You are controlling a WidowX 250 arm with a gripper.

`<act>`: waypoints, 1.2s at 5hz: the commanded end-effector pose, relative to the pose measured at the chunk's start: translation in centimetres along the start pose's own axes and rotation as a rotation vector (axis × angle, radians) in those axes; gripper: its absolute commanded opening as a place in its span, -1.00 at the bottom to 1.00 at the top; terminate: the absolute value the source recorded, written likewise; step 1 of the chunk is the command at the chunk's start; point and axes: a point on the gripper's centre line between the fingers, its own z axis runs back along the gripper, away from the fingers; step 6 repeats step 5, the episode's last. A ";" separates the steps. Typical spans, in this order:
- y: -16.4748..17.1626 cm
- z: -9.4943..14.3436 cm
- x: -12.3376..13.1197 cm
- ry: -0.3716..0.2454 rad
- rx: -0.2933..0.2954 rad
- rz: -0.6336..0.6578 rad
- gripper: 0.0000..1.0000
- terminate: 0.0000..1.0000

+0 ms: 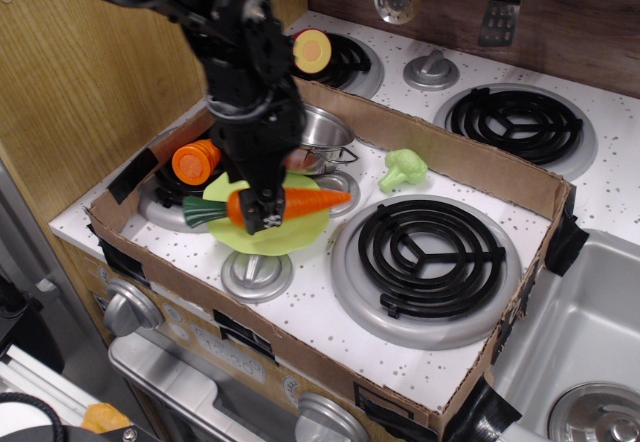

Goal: Put carrot on plate

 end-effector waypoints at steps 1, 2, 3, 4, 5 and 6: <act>1.5 2.5 0.7 0.001 0.088 -0.028 1.00 -1.00; 1.3 6.9 2.1 0.106 0.182 -0.037 1.00 -1.00; 0.6 10.1 3.3 0.199 0.191 -0.031 1.00 -1.00; 0.0 12.0 3.5 0.243 0.197 -0.033 1.00 -1.00; -0.5 13.3 4.3 0.228 0.165 -0.044 1.00 1.00; -0.5 13.3 4.3 0.228 0.165 -0.044 1.00 1.00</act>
